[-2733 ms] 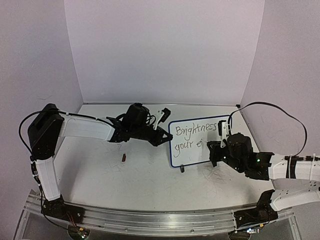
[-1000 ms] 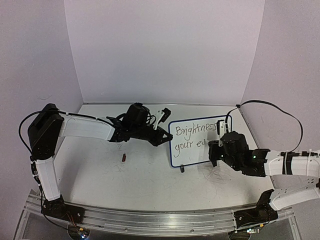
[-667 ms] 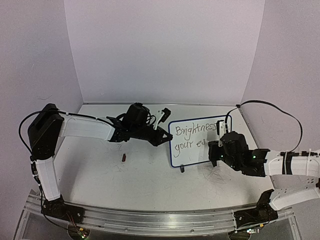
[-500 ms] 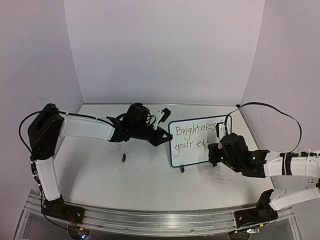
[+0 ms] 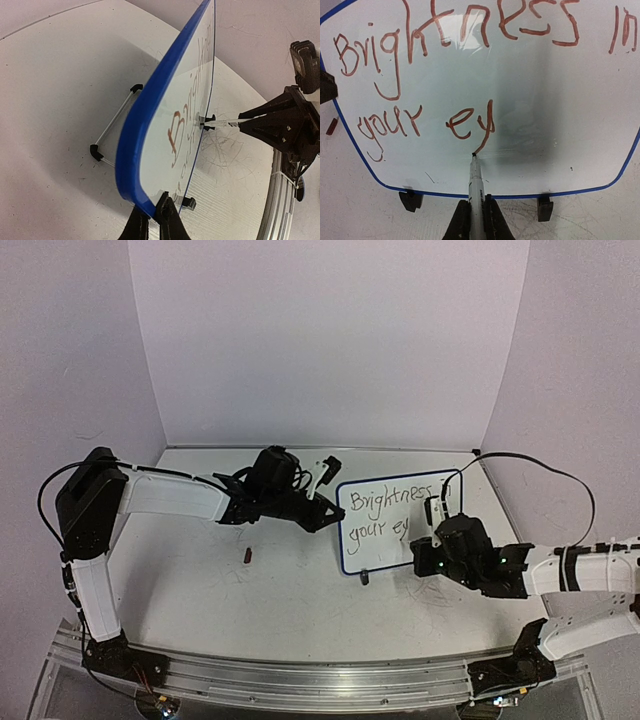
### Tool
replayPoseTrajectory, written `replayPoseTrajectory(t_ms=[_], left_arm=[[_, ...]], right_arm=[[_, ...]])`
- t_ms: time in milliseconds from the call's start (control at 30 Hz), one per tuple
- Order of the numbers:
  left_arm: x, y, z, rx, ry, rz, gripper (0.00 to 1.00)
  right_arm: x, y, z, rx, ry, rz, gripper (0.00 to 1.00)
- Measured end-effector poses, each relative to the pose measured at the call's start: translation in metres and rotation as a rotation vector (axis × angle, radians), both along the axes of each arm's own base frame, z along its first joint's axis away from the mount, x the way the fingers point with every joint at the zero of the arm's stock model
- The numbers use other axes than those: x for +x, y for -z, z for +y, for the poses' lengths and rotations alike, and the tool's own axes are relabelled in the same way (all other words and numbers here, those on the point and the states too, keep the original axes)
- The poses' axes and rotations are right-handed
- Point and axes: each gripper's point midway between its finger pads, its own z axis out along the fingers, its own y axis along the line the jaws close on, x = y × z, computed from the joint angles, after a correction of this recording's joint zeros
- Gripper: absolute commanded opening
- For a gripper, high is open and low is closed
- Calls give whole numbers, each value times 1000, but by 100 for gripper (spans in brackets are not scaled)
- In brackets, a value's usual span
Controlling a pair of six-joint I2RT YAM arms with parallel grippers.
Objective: Write a sentence on the whiteboard
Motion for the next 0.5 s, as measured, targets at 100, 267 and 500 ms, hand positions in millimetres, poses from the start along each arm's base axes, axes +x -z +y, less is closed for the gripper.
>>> replayPoseTrajectory(t_ms=[100,267,500], left_arm=[[0,0,0,0,0,0,0],[-1,0,-1,-1,3,-1,0],[-2,-1,-2,2,9,-6,0]], right_arm=[[-3,3,4,3,-21,13,0],[-4,0,6,15,-37,13,0],[2,-30,-15,80,23,-60,0]])
